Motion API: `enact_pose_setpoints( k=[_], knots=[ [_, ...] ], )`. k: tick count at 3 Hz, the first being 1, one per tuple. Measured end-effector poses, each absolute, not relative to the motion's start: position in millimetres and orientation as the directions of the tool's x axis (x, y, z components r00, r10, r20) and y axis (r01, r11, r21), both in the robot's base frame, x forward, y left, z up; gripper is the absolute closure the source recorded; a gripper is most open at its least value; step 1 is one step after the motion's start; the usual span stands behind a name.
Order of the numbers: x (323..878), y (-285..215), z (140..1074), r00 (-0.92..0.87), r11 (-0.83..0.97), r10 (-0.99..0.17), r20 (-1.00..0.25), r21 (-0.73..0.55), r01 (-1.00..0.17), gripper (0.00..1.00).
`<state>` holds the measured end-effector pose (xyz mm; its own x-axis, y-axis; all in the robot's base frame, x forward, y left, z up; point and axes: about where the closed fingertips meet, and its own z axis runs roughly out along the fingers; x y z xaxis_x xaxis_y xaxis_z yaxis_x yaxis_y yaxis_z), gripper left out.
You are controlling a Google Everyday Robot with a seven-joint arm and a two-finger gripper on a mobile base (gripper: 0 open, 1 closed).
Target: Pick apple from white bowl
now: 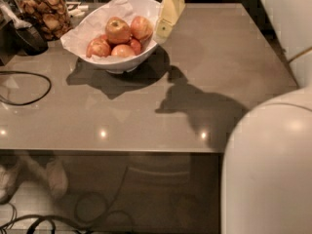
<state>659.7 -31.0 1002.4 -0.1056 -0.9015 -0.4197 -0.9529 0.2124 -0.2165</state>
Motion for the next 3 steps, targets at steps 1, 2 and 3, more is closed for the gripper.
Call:
enact_pose_setpoints(
  k=[1,2,3],
  knots=[
    [671,-26,1007,-0.099,0.219,-0.894,-0.437,-0.233,-0.948,0.00],
    [677,-13,1005,-0.101,0.233,-0.877,-0.469,-0.231,-0.945,0.00],
    [679,-7,1003,-0.105,0.240,-0.869,-0.484,-0.227,-0.944,0.00]
  ],
)
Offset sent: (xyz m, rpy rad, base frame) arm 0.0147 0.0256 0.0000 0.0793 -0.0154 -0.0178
